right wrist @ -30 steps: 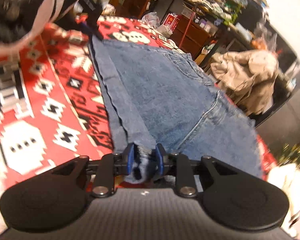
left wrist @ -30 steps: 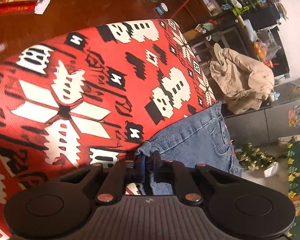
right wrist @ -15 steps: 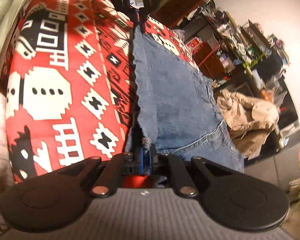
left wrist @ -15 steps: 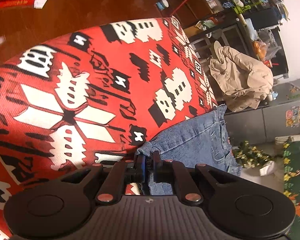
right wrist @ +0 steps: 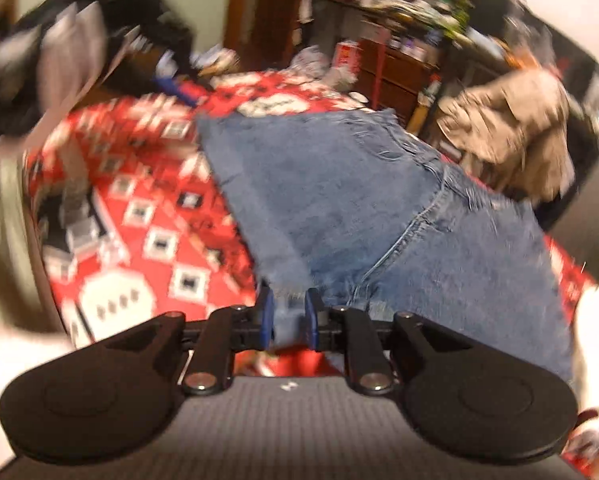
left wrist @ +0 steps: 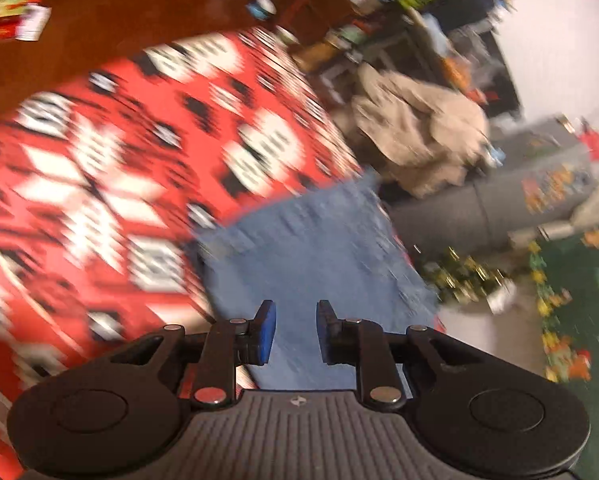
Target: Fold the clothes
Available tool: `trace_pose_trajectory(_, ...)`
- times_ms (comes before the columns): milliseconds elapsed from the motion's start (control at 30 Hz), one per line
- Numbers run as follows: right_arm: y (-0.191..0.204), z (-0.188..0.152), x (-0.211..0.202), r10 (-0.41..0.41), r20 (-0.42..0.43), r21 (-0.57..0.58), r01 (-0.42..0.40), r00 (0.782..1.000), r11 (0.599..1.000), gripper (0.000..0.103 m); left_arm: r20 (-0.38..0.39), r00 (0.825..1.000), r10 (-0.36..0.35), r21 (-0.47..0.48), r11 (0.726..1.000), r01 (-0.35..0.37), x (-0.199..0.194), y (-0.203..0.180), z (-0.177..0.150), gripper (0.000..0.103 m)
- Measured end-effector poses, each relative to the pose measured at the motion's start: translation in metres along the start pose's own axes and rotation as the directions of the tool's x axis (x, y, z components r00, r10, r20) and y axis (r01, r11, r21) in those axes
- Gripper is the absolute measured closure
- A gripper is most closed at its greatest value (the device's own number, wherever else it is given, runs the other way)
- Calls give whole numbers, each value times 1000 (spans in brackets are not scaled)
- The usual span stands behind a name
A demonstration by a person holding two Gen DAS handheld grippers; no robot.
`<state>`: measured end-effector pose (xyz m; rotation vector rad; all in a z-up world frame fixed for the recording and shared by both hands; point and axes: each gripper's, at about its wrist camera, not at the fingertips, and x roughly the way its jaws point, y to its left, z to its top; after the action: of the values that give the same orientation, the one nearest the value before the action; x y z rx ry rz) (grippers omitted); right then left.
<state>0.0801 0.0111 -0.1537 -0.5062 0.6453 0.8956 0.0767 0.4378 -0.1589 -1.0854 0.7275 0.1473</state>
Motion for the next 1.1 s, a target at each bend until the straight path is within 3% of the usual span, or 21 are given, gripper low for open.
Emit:
trace_pose_trajectory(100,-19,9,5,36,23,152,-39,999,988,85,-83,996,-19,67,997,25,27,-24,-26,83)
trace_pose_trajectory(167,-30,12,13,49,33,232,-56,998,971,85,-137,991,5,108,994,10,52,-35,-43,84)
trace_pose_trajectory(300,-40,2,35,68,-21,314,-58,997,948,91,-147,988,53,157,987,-30,72,-42,-59,87)
trace_pose_trajectory(433,-53,-18,25,99,-25,393,-82,995,916,90,-154,985,78,155,986,-53,75,-32,-61,88)
trace_pose_trajectory(667,-115,-37,-26,84,103,563,-128,991,816,90,-187,982,-3,185,982,38,69,-54,-82,89)
trace_pose_trajectory(733,-129,-35,-28,47,96,590,-95,994,802,85,-211,977,-24,201,977,67,74,-67,-92,89)
trace_pose_trajectory(833,-134,-27,-39,2,133,573,-79,991,816,85,-239,971,-34,217,972,88,85,-82,-105,89)
trace_pose_trajectory(967,-126,-21,-15,4,75,537,-44,997,843,85,-270,961,-55,198,974,112,100,-92,-120,89)
trace_pose_trajectory(1100,-105,-33,16,31,-17,506,-18,999,862,87,-258,966,-22,211,974,78,107,-95,-129,89)
